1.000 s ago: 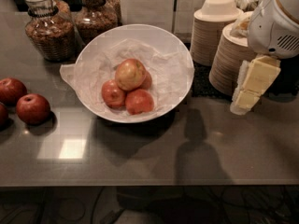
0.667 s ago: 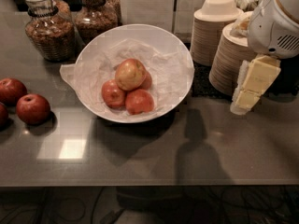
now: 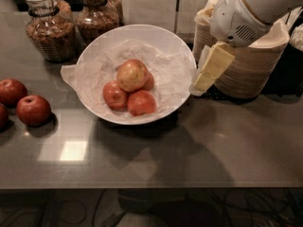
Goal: Pick apple from white bowl
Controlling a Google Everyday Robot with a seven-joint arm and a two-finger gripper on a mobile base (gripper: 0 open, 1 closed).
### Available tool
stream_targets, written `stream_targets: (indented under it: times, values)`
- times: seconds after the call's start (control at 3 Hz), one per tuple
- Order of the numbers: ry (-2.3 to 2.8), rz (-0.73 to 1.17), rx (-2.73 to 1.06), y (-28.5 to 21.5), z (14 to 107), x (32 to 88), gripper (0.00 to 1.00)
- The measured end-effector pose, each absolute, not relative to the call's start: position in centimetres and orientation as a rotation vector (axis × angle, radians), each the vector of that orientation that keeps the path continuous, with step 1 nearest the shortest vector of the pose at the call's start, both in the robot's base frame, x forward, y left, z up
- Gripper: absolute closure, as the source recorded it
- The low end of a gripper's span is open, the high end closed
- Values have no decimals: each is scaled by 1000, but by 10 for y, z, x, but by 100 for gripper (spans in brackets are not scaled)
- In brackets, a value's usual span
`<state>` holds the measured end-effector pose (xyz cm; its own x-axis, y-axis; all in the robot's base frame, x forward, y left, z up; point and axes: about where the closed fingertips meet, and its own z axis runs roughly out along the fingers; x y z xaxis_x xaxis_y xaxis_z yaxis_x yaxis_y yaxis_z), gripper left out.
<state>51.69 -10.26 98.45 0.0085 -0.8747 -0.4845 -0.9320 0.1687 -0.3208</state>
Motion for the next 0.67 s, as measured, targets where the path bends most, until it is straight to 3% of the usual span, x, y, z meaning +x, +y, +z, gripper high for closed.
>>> stream_targets:
  times: [0.67]
  values:
    - [1718, 373, -1691, -41, 984, 533, 0]
